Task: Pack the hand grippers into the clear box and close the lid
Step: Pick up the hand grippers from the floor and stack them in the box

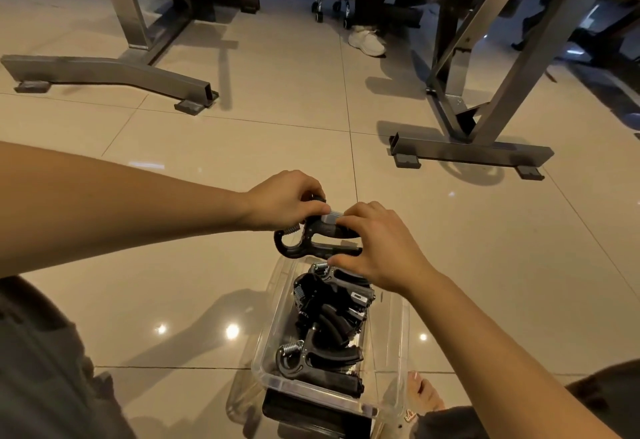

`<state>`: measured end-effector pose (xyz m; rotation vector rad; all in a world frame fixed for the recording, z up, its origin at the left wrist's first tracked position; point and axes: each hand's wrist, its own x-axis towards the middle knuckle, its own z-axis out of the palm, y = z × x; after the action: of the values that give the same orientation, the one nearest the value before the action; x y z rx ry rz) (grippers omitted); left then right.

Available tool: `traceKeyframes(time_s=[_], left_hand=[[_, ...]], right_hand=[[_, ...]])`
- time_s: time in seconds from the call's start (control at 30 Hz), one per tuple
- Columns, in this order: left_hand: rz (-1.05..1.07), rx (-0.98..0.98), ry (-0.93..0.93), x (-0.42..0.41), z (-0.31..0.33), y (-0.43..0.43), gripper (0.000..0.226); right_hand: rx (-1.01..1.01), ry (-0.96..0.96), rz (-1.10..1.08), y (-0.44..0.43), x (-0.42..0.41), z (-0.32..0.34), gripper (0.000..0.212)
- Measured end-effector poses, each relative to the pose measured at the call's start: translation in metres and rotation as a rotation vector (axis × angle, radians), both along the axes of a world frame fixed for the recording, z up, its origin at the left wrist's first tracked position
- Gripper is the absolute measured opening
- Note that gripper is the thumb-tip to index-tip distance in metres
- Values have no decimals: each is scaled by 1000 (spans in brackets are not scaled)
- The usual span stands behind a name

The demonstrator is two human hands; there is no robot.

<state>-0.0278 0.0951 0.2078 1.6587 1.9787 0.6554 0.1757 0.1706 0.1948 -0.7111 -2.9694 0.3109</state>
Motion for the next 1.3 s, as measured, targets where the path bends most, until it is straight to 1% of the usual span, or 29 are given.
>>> traceKeyframes(time_s=[0.07, 0.17, 0.3, 0.4, 0.43, 0.47, 0.53, 0.57, 0.63, 0.7, 0.77, 0.9, 0.97, 1.17, 1.3], left_hand=[[27, -17, -51, 2, -2, 7, 19], [49, -41, -130, 3, -6, 16, 18], [40, -75, -215, 6, -13, 26, 18], [30, -147, -248, 3, -20, 32, 21], [15, -173, -213, -1, -22, 33, 24], [-23, -194, -108, -5, -25, 33, 29], [-147, -238, 237, -12, -31, 29, 48], [-216, -265, 378, -14, -36, 24, 60], [-328, -353, 530, -15, -50, 14, 85], [-391, -439, 606, -13, -65, 4, 103], [-409, -446, 623, -11, -74, -2, 111], [-427, -451, 543, -19, -76, -3, 126], [-449, -455, 520, -25, -77, -3, 131], [-456, -412, 497, -27, -82, -4, 131], [-451, -422, 497, -27, -80, -3, 130]], right_hand=[[112, -27, 10, -2, 2, -8, 73], [186, -43, -3, -1, 6, -16, 71], [171, -48, -25, 3, 10, -22, 64], [138, -71, -33, 10, 14, -29, 60], [120, -93, -41, 13, 15, -33, 60], [94, -121, -56, 17, 17, -38, 60], [22, -187, -102, 25, 19, -51, 57], [-12, -221, -126, 29, 19, -59, 55], [-70, -291, -164, 35, 16, -73, 53], [-107, -358, -183, 40, 11, -86, 52], [-126, -403, -182, 44, 6, -99, 52], [-174, -435, -182, 52, -2, -120, 53], [-194, -446, -184, 55, -5, -127, 53], [-231, -438, -192, 57, -4, -142, 51], [-234, -457, -217, 56, -4, -143, 46]])
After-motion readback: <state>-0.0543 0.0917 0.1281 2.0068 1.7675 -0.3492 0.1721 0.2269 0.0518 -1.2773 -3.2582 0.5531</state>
